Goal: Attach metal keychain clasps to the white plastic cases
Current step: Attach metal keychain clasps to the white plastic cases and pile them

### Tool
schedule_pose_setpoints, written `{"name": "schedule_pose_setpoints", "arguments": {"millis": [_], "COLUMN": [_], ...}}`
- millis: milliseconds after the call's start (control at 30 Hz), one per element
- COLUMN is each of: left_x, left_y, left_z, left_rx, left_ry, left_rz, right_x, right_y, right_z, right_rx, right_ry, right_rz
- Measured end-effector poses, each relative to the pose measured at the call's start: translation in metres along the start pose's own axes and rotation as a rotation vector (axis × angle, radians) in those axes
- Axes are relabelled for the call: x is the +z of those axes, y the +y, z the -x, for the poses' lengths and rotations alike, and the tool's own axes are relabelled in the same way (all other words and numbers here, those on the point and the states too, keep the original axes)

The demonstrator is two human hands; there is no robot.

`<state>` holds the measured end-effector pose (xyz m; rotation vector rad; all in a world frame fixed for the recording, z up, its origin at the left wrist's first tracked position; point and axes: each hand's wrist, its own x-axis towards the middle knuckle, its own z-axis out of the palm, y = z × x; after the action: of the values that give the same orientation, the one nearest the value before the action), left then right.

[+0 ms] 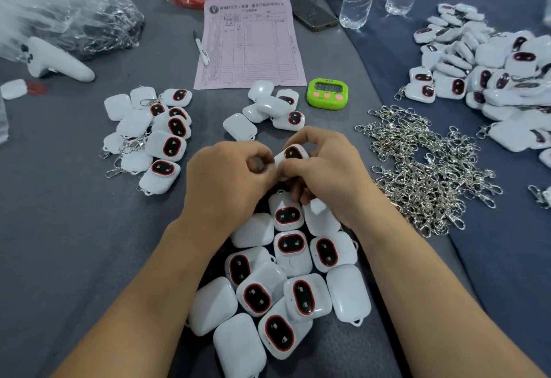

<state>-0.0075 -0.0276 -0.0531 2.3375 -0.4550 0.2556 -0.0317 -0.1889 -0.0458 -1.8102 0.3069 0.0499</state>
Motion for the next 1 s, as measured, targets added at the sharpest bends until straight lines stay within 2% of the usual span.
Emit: {"name": "schedule_pose_setpoints", "arguments": {"millis": [133, 200, 300, 433, 733, 933, 1000], "left_x": [-0.007, -0.014, -0.017, -0.011, -0.008, -0.009, -0.007], "left_y": [-0.005, -0.008, -0.009, -0.006, -0.008, -0.012, -0.012], "left_z": [-0.012, -0.016, -0.015, -0.013, -0.014, -0.011, -0.008], "left_rx": [-0.184, -0.231, -0.222, -0.234, -0.151, 0.136, 0.169], "left_ry": [0.084, 0.002, -0.182, -0.177, -0.156, -0.09, -0.044], "left_rz": [0.445, 0.645, 0.724, 0.78, 0.725, 0.233, 0.156], "right_x": [-0.001, -0.004, -0.008, -0.008, -0.006, -0.001, 0.002], "right_y": [-0.005, -0.007, -0.01, -0.01, -0.01, -0.007, -0.006], "right_z": [0.001, 0.001, 0.002, 0.001, 0.003, 0.006, 0.007], "right_rx": [0.068, 0.097, 0.145, 0.173, 0.129, 0.03, 0.002], "right_ry": [-0.033, -0.051, -0.089, -0.096, -0.113, -0.013, 0.013], "right_rz": [-0.276, -0.384, -0.509, -0.614, -0.629, -0.496, -0.486]}}
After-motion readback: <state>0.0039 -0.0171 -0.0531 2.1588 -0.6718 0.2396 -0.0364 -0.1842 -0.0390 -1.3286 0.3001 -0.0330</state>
